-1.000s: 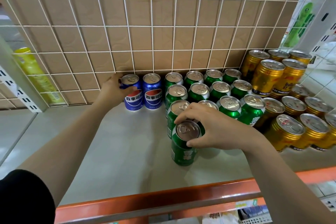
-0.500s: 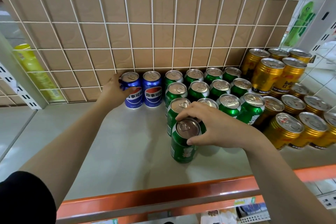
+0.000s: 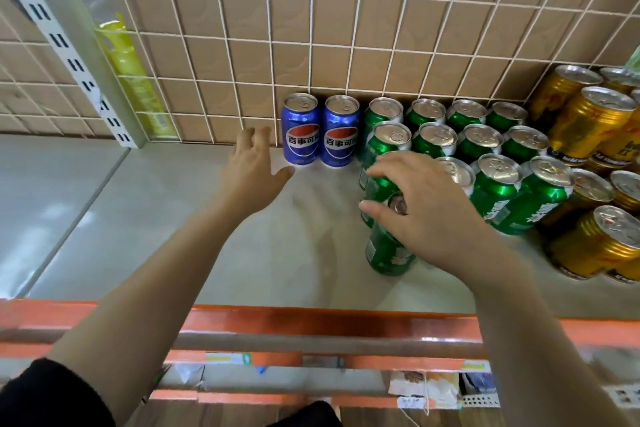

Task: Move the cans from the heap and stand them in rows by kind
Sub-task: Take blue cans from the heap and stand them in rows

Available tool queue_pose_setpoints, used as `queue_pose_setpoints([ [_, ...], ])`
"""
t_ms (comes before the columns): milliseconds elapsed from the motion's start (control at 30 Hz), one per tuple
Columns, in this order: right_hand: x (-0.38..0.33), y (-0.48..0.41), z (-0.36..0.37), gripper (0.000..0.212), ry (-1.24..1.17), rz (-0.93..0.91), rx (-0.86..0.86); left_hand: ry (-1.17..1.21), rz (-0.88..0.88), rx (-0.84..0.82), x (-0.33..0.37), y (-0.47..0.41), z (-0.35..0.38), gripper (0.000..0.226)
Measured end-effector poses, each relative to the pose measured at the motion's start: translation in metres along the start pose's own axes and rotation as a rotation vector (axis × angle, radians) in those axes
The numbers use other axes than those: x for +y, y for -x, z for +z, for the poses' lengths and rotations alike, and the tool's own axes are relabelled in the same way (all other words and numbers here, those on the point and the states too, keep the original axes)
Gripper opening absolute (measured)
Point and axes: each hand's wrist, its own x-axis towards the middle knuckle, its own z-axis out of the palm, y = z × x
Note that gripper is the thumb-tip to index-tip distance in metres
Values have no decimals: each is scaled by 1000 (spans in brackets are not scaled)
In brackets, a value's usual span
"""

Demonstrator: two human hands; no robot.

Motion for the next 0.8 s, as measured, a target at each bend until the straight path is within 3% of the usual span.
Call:
queue_pose_setpoints([
  [167, -45, -3, 20, 50, 121, -48, -53, -115, -26, 59, -31, 46, -30, 70],
  [267, -82, 1, 34, 48, 134, -56, -85, -30, -85, 98, -54, 85, -56, 61],
  [500, -202, 23, 83, 45, 30, -157, -166, 160, -289, 271, -153, 206, -126, 48],
  [800, -346, 67, 154, 46, -146, -306, -228, 118, -550, 389, -258, 344, -191, 50],
])
